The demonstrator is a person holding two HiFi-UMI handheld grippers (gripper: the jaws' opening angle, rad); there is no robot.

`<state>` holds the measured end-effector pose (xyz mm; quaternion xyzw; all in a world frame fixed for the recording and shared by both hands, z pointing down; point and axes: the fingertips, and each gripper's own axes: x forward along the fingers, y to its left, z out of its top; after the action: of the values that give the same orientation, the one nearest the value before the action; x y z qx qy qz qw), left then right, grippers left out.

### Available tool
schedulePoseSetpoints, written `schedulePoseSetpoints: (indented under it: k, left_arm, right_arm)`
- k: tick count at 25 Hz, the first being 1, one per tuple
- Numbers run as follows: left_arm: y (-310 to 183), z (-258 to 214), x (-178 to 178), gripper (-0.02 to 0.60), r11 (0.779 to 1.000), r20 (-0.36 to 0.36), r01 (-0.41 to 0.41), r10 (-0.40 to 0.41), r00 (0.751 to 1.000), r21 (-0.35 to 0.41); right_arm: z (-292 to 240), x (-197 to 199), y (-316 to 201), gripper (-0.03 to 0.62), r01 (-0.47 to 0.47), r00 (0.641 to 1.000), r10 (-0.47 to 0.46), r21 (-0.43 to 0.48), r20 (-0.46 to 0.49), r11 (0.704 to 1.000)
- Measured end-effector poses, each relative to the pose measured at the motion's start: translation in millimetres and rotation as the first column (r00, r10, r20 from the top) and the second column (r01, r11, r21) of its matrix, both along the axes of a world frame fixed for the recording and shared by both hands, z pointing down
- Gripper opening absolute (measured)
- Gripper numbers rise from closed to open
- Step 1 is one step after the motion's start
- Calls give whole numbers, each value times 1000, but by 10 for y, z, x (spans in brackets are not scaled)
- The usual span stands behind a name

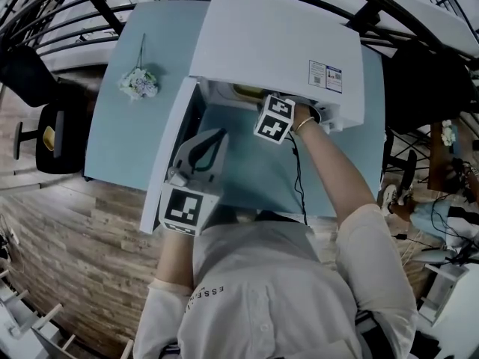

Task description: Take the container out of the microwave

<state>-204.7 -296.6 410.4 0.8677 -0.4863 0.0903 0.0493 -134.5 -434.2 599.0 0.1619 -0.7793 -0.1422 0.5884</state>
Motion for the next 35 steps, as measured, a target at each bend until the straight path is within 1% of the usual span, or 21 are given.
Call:
schedulePoseSetpoints:
  k: [2, 4, 6, 9, 13, 15, 19, 23, 27, 32, 35]
  left_arm:
    - [11, -14, -13, -6, 1000, -9, 5, -5, 1000, -5]
    - [29, -26, -26, -6, 1000, -21, 13, -13, 1000, -17]
    - [38, -29, -36, -6, 1000, -13, 5, -5, 1000, -5]
    - [68, -56, -42, -6, 1000, 4, -15, 15, 1000, 15]
    - [139, -131, -38, -6, 1000, -18, -13, 14, 1000, 6]
    - [176, -138, -39, -6, 1000, -17, -16, 16, 1000, 9]
    - [261, -157, -28, -6, 998, 26, -49, 48, 999, 46]
    - [377, -206, -10, -6, 999, -7, -30, 30, 1000, 18]
    - [501, -226, 40, -6, 997, 31, -54, 52, 998, 56]
    - [693, -263, 113, -6, 997, 32, -53, 52, 998, 63]
    - [809, -291, 134, -6, 997, 24, -40, 39, 999, 61]
  right_arm:
    - [16, -18, -14, 82, 7, 1000, -7, 9, -10, 1000]
    - [38, -20, -8, 55, 15, 1000, -15, 14, -22, 1000]
    - [52, -15, 7, 38, 25, 999, -25, 17, -31, 1000]
    - [43, -26, 30, 35, 26, 999, -26, 17, -27, 1000]
    - [-6, -43, 74, 34, 16, 1000, -15, 34, -4, 999]
    - [-37, -35, 126, 32, -3, 1000, 2, 33, 22, 999]
    - [-153, -49, 291, 31, -36, 995, 35, 19, 90, 999]
    - [-293, -20, 529, 31, -45, 991, 43, 17, 129, 999]
    - [-418, 45, 797, 31, -47, 984, 46, 5, 170, 999]
    - [-577, 111, 1145, 31, -30, 977, 26, 18, 211, 999]
    - [-698, 134, 1361, 31, -33, 967, 26, 21, 255, 999]
